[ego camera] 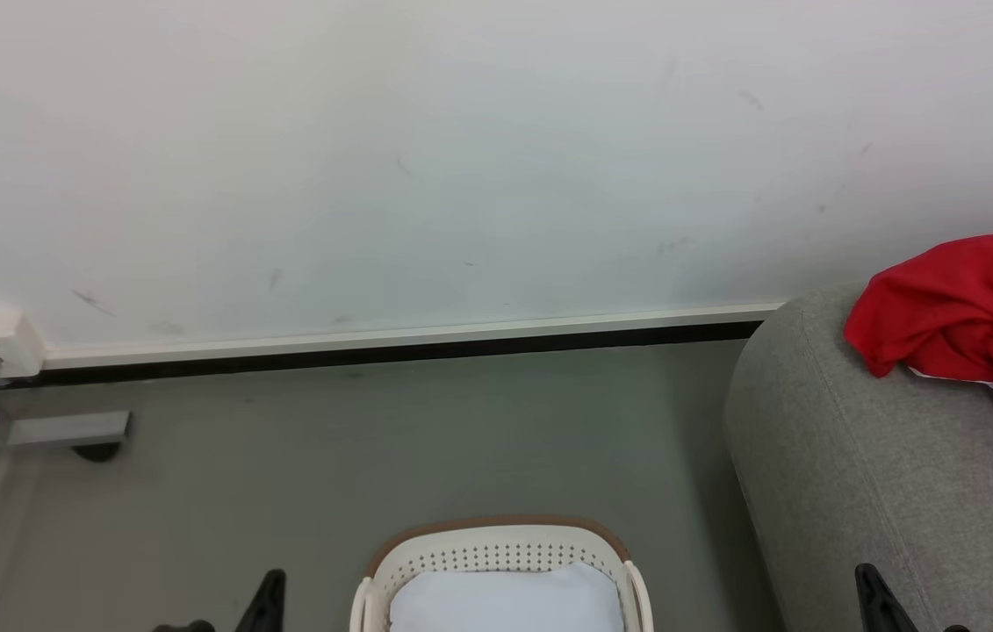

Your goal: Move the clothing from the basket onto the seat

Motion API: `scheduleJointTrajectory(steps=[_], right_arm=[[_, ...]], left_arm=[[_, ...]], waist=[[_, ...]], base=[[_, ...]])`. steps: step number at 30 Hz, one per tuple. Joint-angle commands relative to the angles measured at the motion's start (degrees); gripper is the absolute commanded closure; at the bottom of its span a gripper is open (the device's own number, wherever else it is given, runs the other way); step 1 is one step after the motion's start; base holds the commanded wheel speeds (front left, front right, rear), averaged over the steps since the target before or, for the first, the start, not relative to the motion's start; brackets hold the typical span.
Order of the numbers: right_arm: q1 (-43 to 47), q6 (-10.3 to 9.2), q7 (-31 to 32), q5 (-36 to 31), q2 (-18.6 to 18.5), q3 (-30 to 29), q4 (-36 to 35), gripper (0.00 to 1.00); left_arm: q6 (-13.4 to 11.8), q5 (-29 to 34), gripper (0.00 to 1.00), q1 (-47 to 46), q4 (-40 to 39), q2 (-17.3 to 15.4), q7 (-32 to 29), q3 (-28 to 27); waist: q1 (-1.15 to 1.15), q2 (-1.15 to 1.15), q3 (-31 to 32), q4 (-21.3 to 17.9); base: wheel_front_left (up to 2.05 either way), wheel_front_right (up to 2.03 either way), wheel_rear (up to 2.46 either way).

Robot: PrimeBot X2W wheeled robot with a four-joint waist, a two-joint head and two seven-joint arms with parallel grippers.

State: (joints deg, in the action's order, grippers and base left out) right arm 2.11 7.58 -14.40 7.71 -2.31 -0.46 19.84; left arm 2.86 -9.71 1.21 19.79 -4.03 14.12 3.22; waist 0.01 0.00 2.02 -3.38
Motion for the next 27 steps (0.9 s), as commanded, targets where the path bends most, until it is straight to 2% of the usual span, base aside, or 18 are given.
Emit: scheduleJointTrajectory(steps=[1,27], right_arm=[[-1.1,0.0,0.6,2.5,-0.3,-0.5,-0.8,1.0],[-3.4,-0.04,7.0,29.4,-0.5,-2.2,-2.8,1.0]], left_arm=[[0.2,-2.7,1.0,-1.2,-0.7,-0.2,-0.6,-0.8],[1.7,-28.9,1.0,-3.1,-2.8,0.2,-6.9,-3.5]], waist=[[0.0,0.0,0.0,0.0],[0.0,0.0,-0.5,0.8]], base=[[0.0,0.0,0.0],[0.0,0.0,0.0]])
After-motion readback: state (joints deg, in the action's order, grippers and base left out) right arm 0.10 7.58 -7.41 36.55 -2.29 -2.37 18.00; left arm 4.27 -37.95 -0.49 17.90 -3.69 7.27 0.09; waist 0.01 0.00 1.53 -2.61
